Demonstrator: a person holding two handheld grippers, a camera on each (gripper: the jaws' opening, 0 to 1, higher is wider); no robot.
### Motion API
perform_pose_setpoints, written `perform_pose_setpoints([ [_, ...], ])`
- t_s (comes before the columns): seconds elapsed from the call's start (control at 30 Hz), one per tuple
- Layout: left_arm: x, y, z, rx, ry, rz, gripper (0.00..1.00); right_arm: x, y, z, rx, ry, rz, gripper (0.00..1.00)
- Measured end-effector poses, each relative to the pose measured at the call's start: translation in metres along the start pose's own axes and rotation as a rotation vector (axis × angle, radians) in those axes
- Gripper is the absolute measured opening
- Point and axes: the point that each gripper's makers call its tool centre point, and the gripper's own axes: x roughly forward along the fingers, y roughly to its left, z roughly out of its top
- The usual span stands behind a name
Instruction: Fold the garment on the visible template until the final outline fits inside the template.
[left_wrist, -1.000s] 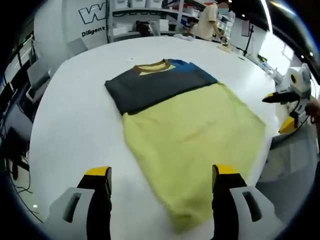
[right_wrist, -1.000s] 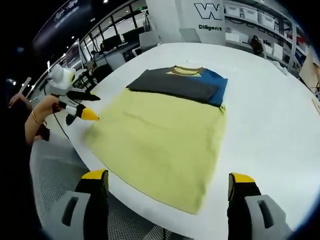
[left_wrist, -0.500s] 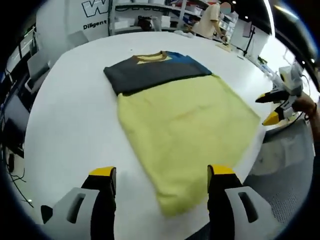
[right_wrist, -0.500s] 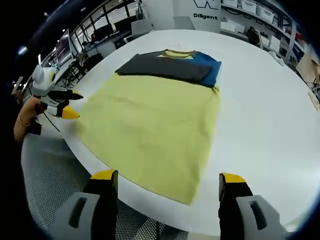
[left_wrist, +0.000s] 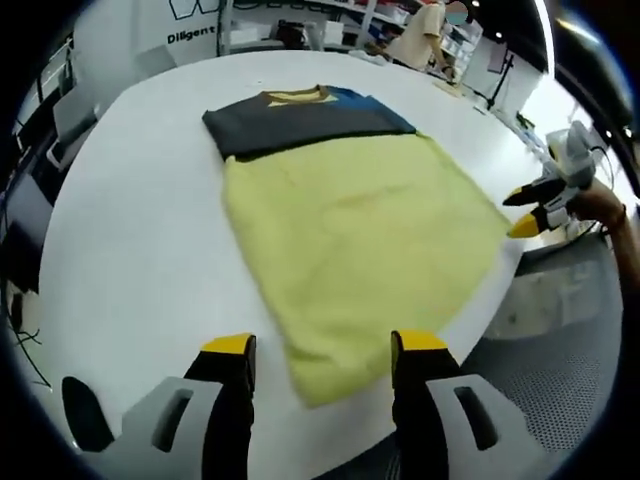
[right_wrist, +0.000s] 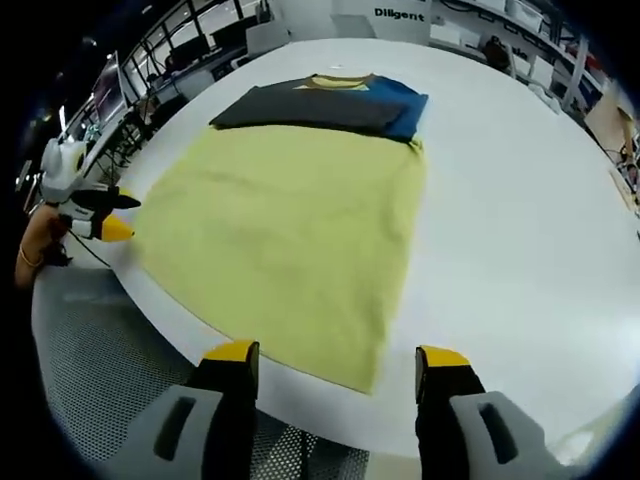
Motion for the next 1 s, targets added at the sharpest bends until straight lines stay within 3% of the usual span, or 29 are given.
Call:
perform_pose_setpoints([
  [0.13,0.0,-0.003,-0.006,-0.045,0.024,-0.025,0.4,0.001,-0.002,0.0,0.01,0.002,-0.001,0.57],
  [0.27,0.0,-0.004,-0.007,-0.04,0.022,-0.028,0.36,0.001,-0.002,0.0,0.019,0.0,0.0,0.54],
  [0.37,0.0,-0.001,-0.014,-0.036,0.062,0.012,0.34,0.003,-0.004,-0.005,0.028,0.018,-0.006,0.49],
  [0.4,0.0,0.001,-0.014,-0.006,0.061,0.018,0.32,0.004,-0.004,-0.005,0.027,0.021,-0.008,0.47],
  [0.53,0.0,0.002,-0.015,-0.017,0.062,0.032,0.28,0.006,-0.007,-0.009,0.036,0.033,-0.014,0.41],
  [0.67,-0.001,0.001,-0.02,-0.031,0.085,0.03,0.15,0.007,-0.009,-0.01,0.036,0.035,-0.023,0.35],
  [0.87,-0.004,0.005,-0.029,-0.043,0.118,0.065,0.03,0.005,-0.016,-0.012,0.069,0.036,-0.03,0.24],
  [1.0,-0.005,0.005,-0.031,-0.046,0.12,0.068,0.03,0.004,-0.015,-0.014,0.067,0.041,-0.032,0.2],
])
